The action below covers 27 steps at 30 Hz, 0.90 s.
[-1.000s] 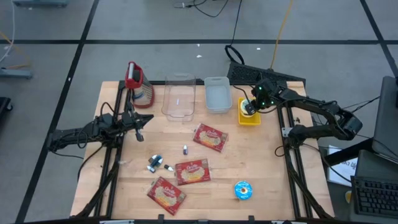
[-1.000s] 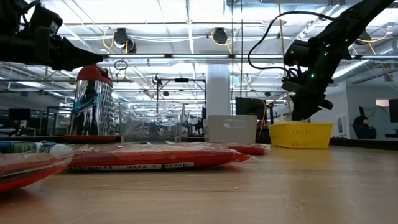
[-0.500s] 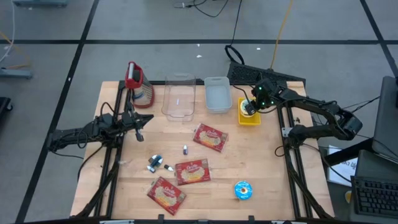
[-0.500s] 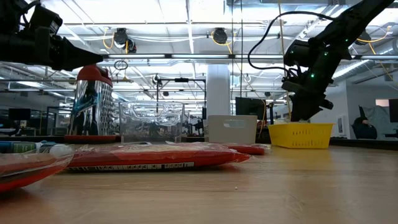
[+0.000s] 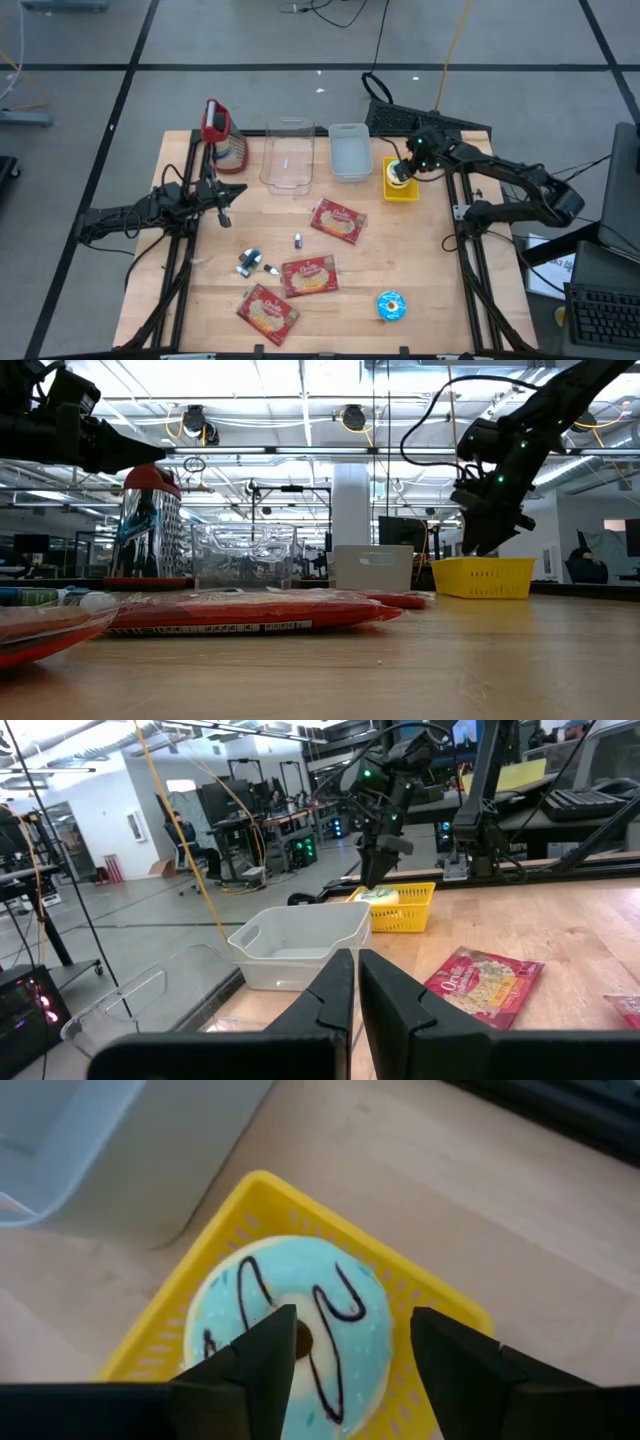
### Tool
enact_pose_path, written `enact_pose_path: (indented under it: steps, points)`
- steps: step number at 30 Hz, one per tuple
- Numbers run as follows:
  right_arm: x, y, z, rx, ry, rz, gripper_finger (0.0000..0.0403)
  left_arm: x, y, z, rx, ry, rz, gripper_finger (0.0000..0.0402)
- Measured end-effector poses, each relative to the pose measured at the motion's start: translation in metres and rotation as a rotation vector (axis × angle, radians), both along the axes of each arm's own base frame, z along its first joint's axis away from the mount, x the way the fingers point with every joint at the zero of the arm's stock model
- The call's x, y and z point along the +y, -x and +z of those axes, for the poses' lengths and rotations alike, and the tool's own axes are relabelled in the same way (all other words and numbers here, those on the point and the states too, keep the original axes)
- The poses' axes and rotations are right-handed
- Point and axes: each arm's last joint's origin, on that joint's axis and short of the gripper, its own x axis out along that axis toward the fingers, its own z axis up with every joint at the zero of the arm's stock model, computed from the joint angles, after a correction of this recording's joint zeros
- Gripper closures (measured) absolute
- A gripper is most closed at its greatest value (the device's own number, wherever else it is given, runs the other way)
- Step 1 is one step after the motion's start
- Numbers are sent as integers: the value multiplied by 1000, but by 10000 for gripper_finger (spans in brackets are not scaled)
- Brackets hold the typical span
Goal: Pick & Place Food Item
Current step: Put the light blue donut into the yellow bin, then put the blue donut into the yellow bin
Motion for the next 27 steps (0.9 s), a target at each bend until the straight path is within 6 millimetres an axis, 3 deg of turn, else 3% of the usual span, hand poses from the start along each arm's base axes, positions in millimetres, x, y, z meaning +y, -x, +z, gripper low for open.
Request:
enact_pose_path:
  steps: [6, 13, 19, 27]
  points:
    - [6, 3, 18, -100, 56, 29, 223, 0, 0, 0, 0, 0, 0, 378]
    - [28, 1, 49, -420, 13, 267, 233, 0, 0, 0, 0, 0, -1, 378]
    - [65, -15, 76, -658, -17, 545, 234, 0, 0, 0, 0, 0, 0, 378]
    - [135, -37, 108, -934, -16, 928, 234, 0, 0, 0, 0, 0, -1, 378]
